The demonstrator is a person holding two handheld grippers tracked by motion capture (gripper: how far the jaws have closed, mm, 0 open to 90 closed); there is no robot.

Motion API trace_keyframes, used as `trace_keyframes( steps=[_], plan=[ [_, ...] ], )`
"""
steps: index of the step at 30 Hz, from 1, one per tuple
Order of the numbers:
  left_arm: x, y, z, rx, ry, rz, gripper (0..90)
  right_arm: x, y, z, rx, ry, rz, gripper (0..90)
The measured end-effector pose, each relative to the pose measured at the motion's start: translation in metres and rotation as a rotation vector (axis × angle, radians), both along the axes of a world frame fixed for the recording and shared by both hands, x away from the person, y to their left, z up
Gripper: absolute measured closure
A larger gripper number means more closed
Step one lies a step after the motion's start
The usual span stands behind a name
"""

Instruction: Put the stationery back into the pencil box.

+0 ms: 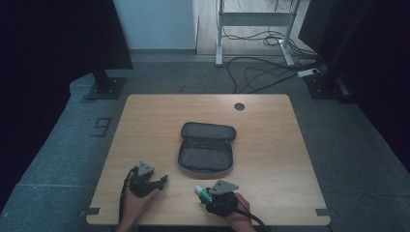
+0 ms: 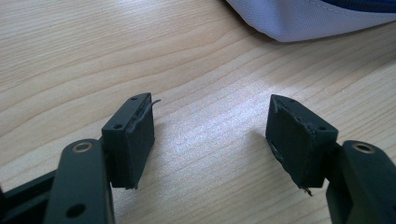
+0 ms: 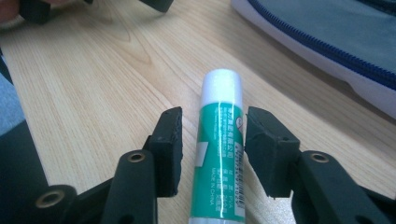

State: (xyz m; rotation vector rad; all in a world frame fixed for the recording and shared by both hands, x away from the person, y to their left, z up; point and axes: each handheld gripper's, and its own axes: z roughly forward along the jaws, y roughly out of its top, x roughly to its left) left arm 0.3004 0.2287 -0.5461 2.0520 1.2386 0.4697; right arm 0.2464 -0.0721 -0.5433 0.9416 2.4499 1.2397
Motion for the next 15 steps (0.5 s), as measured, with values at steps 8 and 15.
trace_keyframes(
  steps=[8,15],
  plan=[
    [-0.0001,-0.0002,0.0,0.002,-0.001,0.0,32.9,0.0002,-0.001,-0.0034,-0.016,0.015,0.004,63.3],
    [-0.0004,-0.0016,-0.0001,0.012,-0.004,-0.001,32.8,0.0009,-0.0024,-0.0044,-0.023,0.015,0.01,63.7]
  ],
)
